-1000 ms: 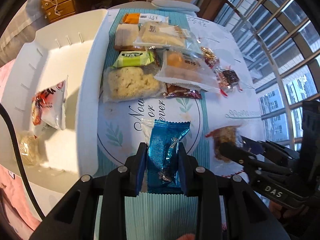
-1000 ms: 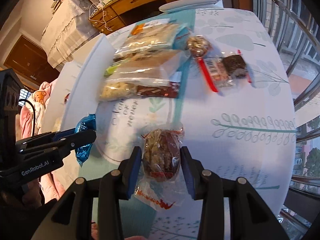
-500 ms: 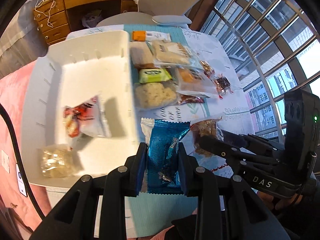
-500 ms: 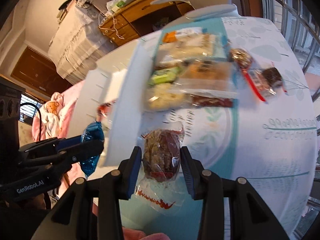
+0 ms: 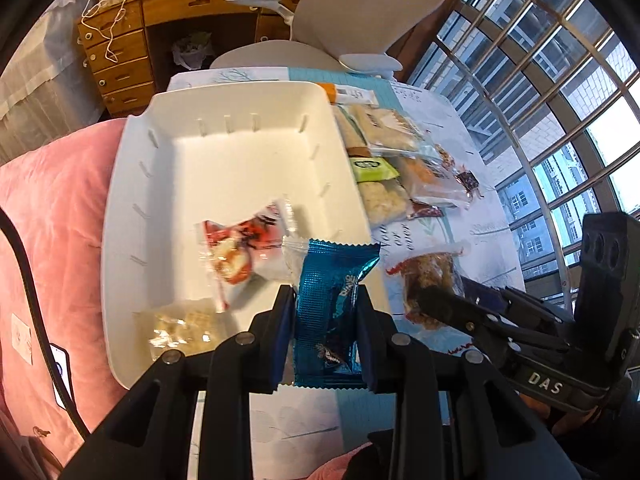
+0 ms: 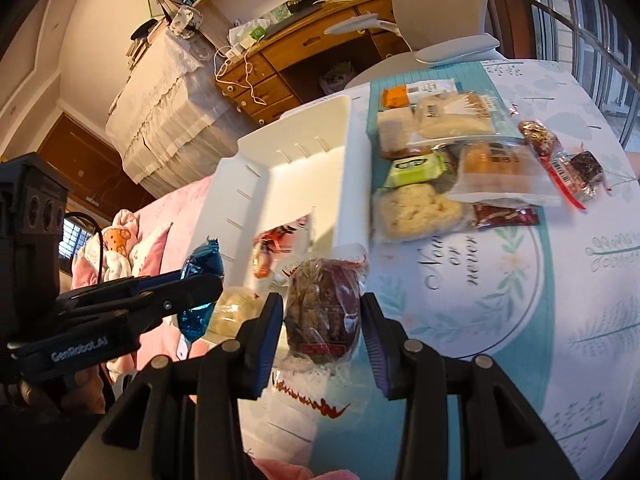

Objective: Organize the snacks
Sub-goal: 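Carry both snacks into the white tray and open both tools, then move both tools back toward the remaining snacks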

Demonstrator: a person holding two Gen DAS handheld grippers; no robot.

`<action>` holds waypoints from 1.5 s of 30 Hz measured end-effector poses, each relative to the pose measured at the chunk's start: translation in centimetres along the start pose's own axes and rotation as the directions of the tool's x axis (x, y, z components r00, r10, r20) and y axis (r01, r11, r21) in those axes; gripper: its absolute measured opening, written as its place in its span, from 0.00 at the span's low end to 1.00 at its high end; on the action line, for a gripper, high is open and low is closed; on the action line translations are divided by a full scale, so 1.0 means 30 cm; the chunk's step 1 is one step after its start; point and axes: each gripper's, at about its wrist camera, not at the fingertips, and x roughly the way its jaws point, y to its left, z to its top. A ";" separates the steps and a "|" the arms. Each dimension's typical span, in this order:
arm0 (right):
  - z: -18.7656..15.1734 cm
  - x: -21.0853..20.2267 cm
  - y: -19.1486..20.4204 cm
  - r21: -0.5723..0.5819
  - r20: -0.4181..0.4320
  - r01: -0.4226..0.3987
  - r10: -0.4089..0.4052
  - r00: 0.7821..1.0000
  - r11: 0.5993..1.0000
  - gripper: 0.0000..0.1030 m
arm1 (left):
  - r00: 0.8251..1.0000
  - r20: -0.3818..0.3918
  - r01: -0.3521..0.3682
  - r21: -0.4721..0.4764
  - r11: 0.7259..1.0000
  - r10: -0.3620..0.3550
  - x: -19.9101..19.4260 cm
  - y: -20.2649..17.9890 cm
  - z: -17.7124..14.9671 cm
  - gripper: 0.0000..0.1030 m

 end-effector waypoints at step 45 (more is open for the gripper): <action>-0.038 -0.062 -0.194 0.133 -0.041 0.092 -0.087 0.995 0.987 0.64 | 0.998 -0.055 -0.039 -0.038 0.999 0.037 0.103 -0.163 0.056 0.80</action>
